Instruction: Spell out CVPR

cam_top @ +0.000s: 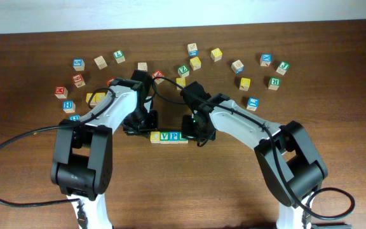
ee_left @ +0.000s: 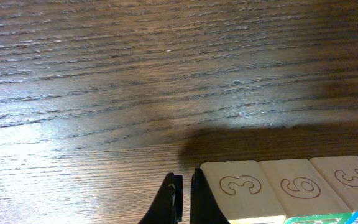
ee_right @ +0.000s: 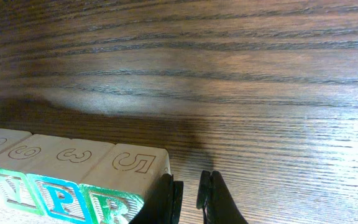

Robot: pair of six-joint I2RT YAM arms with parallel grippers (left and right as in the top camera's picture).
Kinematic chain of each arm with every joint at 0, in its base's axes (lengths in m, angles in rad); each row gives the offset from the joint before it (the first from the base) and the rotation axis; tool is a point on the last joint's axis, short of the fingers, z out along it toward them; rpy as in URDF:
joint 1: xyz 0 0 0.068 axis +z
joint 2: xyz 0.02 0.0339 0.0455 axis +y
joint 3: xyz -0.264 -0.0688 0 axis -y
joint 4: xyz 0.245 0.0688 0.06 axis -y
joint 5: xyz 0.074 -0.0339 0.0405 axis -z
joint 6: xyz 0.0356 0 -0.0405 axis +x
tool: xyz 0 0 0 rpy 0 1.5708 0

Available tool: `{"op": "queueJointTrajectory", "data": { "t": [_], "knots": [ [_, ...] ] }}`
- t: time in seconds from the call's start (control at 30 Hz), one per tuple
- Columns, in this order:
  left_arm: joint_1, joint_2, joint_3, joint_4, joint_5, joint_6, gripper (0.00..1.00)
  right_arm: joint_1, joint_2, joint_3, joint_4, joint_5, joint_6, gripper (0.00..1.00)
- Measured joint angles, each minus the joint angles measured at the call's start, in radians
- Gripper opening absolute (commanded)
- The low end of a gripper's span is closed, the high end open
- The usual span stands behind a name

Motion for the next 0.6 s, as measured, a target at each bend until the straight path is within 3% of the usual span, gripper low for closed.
{"op": "queueJointTrajectory", "data": {
  "t": [0.3,0.37,0.47,0.53,0.6],
  "knots": [
    [0.001,0.000,-0.001,-0.002,-0.016,-0.003,0.06,0.000,0.000,0.000,0.001,0.023,0.002,0.18],
    [0.001,0.000,-0.001,-0.003,-0.019,-0.003,0.14,0.000,0.000,0.000,0.000,0.037,0.003,0.22],
    [0.003,0.000,-0.001,-0.008,-0.029,-0.006,0.18,0.000,0.000,0.000,-0.003,0.062,0.003,0.30],
    [0.003,0.000,-0.002,-0.018,-0.051,-0.006,0.20,0.000,0.000,0.000,-0.005,0.070,-0.001,0.42],
    [0.004,0.000,-0.002,-0.020,-0.069,-0.006,0.21,0.000,-0.001,0.001,-0.007,0.077,0.002,0.43]
  ]
}}
